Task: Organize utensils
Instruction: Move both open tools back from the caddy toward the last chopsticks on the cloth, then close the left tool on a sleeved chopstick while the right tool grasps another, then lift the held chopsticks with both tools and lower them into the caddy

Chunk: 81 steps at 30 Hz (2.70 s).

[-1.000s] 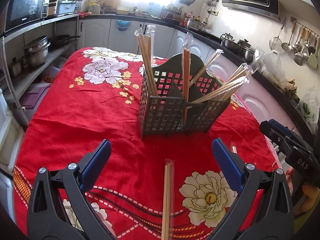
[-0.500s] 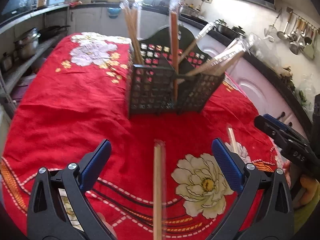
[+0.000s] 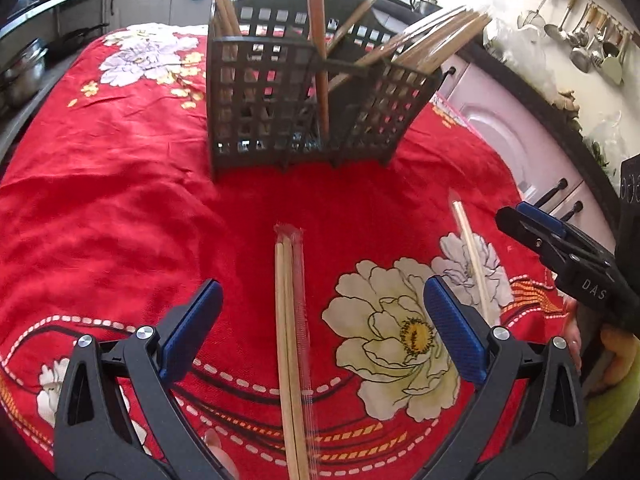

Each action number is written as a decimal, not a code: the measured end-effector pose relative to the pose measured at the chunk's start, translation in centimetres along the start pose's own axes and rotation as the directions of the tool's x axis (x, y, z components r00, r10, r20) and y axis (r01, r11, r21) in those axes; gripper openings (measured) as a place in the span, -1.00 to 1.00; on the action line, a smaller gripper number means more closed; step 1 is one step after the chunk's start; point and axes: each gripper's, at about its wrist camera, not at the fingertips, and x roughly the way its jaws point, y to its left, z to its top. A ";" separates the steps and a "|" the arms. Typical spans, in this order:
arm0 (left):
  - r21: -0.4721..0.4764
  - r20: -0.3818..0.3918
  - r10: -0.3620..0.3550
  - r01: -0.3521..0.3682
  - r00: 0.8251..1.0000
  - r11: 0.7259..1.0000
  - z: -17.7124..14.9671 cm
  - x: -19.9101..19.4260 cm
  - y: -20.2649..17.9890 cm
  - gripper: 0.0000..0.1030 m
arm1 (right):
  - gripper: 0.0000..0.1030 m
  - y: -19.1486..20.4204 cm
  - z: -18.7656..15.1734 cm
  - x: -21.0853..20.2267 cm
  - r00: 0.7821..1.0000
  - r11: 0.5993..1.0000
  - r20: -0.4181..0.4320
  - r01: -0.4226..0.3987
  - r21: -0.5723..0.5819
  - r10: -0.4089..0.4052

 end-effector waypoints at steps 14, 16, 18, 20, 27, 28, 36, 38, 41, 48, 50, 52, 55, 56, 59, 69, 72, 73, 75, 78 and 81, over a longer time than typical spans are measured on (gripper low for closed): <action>0.037 -0.072 0.027 -0.024 0.997 0.999 0.4 3.5 -0.2 0.69 | 0.44 -1.9 -0.3 3.9 0.993 0.999 -0.119 0.001 0.052 0.005; 0.053 -0.076 0.046 -0.042 0.996 0.998 0.7 3.8 -0.3 0.51 | 0.43 -2.3 -0.1 4.8 0.989 0.998 -0.146 -0.003 0.062 0.012; 0.060 -0.074 0.061 -0.056 0.995 0.997 1.0 4.0 -0.2 0.40 | 0.33 -2.4 0.1 5.6 0.985 0.998 -0.170 0.007 0.065 0.004; 0.068 -0.073 0.063 -0.058 0.995 0.996 1.2 4.2 -0.2 0.35 | 0.30 -2.9 0.2 6.5 0.980 0.996 -0.198 0.002 0.089 0.015; 0.096 -0.070 0.091 -0.084 0.993 0.992 2.4 4.8 0.3 -0.05 | 0.03 -3.0 1.2 7.9 0.976 0.996 -0.216 0.003 0.091 0.017; 0.100 -0.069 0.092 -0.085 0.993 0.991 2.6 4.9 0.3 -0.11 | -0.02 -2.9 1.3 8.2 0.976 0.997 -0.219 0.015 0.082 0.003; 0.107 -0.066 0.095 -0.088 0.993 0.990 3.3 4.9 1.0 -0.68 | -0.72 -2.3 2.3 8.7 0.977 0.998 -0.213 0.022 0.057 -0.009; 0.106 -0.067 0.081 -0.074 0.994 0.992 3.3 4.5 1.4 -0.79 | -0.74 -2.0 2.8 8.5 0.979 0.998 -0.203 -0.001 0.069 0.015; 0.089 -0.067 0.046 -0.040 0.997 0.995 3.5 3.5 2.3 -0.86 | -0.76 -1.2 3.5 7.5 0.984 0.997 -0.170 -0.043 0.068 0.054; 0.075 -0.005 -0.023 0.023 1.000 0.997 4.3 -0.8 3.6 -0.94 | -0.80 1.9 5.0 3.9 0.985 0.989 -0.090 -0.145 -0.006 0.144; 0.082 0.020 -0.031 0.029 0.999 0.996 4.8 -2.0 3.8 -0.94 | -0.80 3.0 5.4 2.6 0.984 0.986 -0.069 -0.166 -0.033 0.164; 0.094 0.058 -0.036 0.031 0.998 0.995 5.1 -4.0 3.7 -0.95 | -0.82 3.7 5.8 1.6 0.980 0.980 -0.049 -0.196 -0.048 0.193; 0.106 0.116 -0.050 0.037 0.992 0.994 6.0 -6.2 3.2 -0.95 | -0.83 5.0 6.5 -0.3 0.973 0.970 -0.009 -0.230 -0.081 0.230; 0.110 0.136 -0.052 0.037 0.989 0.993 6.4 -6.9 2.9 -0.95 | -0.84 5.4 6.7 -0.9 0.971 0.967 0.006 -0.239 -0.092 0.240; 0.118 0.195 -0.060 0.038 0.979 0.992 7.2 -9.1 2.5 -0.95 | -0.86 6.4 7.6 -2.6 0.962 0.957 0.054 -0.261 -0.123 0.269; 0.138 0.337 -0.059 0.013 0.940 0.990 10.9 -13.9 1.3 -0.95 | -0.88 8.3 11.0 -6.5 0.927 0.938 0.181 -0.296 -0.180 0.328; 0.145 0.367 -0.062 0.009 0.928 0.989 12.0 -15.0 0.8 -0.95 | -0.88 8.9 12.1 -7.8 0.910 0.932 0.228 -0.305 -0.194 0.345; 0.147 0.374 -0.063 0.008 0.925 0.989 12.2 -15.4 0.7 -0.95 | -0.88 9.1 12.4 -8.2 0.905 0.931 0.244 -0.305 -0.200 0.349; 0.149 0.386 -0.067 0.009 0.920 0.989 12.7 -15.9 0.5 -0.95 | -0.88 9.3 13.1 -8.8 0.894 0.931 0.281 -0.299 -0.208 0.350; 0.154 0.407 -0.066 0.003 0.911 0.988 13.6 -16.7 0.1 -0.96 | -0.88 9.4 14.1 -9.5 0.879 0.932 0.321 -0.297 -0.209 0.352; 0.157 0.432 -0.063 -0.007 0.900 0.988 14.7 -17.5 -0.2 -0.96 | -0.88 9.5 15.4 -9.9 0.864 0.934 0.363 -0.290 -0.209 0.349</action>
